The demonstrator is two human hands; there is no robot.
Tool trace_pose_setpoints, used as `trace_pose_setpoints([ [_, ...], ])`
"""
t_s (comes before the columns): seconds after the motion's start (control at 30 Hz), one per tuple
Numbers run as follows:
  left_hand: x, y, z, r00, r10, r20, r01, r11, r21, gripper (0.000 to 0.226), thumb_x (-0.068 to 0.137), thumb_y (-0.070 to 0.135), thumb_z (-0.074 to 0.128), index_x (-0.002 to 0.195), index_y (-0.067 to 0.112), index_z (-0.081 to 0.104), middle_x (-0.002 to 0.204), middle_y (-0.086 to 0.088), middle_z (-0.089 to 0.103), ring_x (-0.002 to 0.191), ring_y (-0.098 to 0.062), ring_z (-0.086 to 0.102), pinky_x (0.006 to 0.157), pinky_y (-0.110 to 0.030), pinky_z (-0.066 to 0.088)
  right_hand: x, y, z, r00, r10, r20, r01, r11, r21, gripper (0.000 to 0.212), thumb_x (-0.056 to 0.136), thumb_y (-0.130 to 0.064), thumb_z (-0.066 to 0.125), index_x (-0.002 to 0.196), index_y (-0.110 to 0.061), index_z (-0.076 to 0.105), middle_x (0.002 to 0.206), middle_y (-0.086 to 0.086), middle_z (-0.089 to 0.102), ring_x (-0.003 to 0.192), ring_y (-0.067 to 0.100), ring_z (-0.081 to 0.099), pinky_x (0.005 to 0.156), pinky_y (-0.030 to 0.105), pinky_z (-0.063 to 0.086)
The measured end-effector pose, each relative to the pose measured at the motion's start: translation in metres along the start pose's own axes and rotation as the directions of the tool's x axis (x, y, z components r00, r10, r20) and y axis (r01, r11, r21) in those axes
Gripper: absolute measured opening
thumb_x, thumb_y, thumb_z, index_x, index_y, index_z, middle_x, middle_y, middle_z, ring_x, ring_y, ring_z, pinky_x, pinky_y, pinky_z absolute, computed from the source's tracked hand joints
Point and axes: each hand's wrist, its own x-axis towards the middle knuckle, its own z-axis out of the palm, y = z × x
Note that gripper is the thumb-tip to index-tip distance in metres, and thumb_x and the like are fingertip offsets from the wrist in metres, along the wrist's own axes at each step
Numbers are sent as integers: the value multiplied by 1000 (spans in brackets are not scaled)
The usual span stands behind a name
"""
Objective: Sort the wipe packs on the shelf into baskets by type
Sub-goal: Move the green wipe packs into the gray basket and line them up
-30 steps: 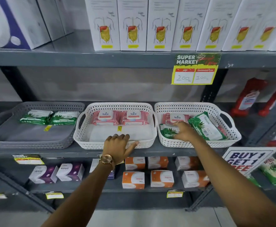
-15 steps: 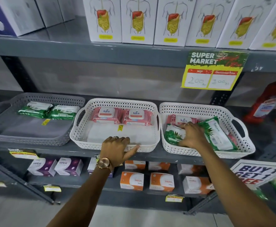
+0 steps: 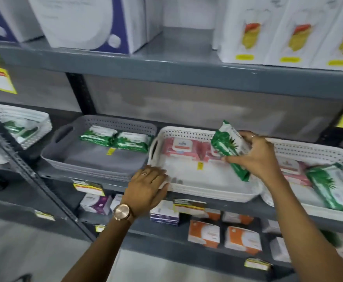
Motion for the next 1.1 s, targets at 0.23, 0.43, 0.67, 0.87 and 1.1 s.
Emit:
trace_pose_setpoints([
  [0.23, -39, -118, -46, 887, -423, 185, 396, 903, 168, 43, 92, 50, 33, 88, 21, 65, 80, -2, 71, 75, -29, 65, 69, -35, 48, 15, -128, 140, 970, -154, 185, 155, 988, 11, 78, 46, -37, 92, 117, -19, 63, 103, -4, 70, 88, 15, 64, 77, 23, 47],
  [0.43, -51, -144, -43, 912, -399, 95, 375, 905, 202, 37, 91, 34, 40, 63, 19, 59, 56, -1, 63, 59, -28, 60, 64, -35, 40, 41, -186, 241, 941, -174, 291, 223, 964, -144, 94, 56, -44, 86, 136, -13, 45, 139, 11, 52, 129, 29, 46, 106, 36, 39],
  [0.67, -57, -149, -35, 916, -388, 101, 371, 916, 156, 31, 92, 29, 40, 68, 20, 58, 64, 3, 67, 69, -25, 58, 73, -38, 36, 44, -170, 293, 924, -125, 361, 284, 857, -430, 94, 53, -43, 88, 132, -13, 49, 128, 15, 58, 117, 35, 55, 98, 43, 47],
  [0.87, -49, -141, -37, 887, -438, 143, 416, 895, 159, 36, 94, 34, 34, 75, 21, 62, 71, 2, 70, 76, -27, 61, 76, -38, 35, 44, -157, 273, 958, -119, 259, 167, 971, -171, 85, 60, -29, 87, 134, -16, 48, 139, 9, 51, 130, 28, 45, 106, 38, 39],
  [1.1, -7, -81, -22, 937, -343, 68, 343, 939, 7, 36, 94, 38, 36, 102, 17, 64, 94, -2, 69, 90, -30, 59, 82, -41, 37, 37, -118, 211, 991, -123, 61, 122, 992, 17, 64, 64, -23, 85, 121, -12, 60, 123, 10, 64, 113, 23, 59, 90, 25, 41],
])
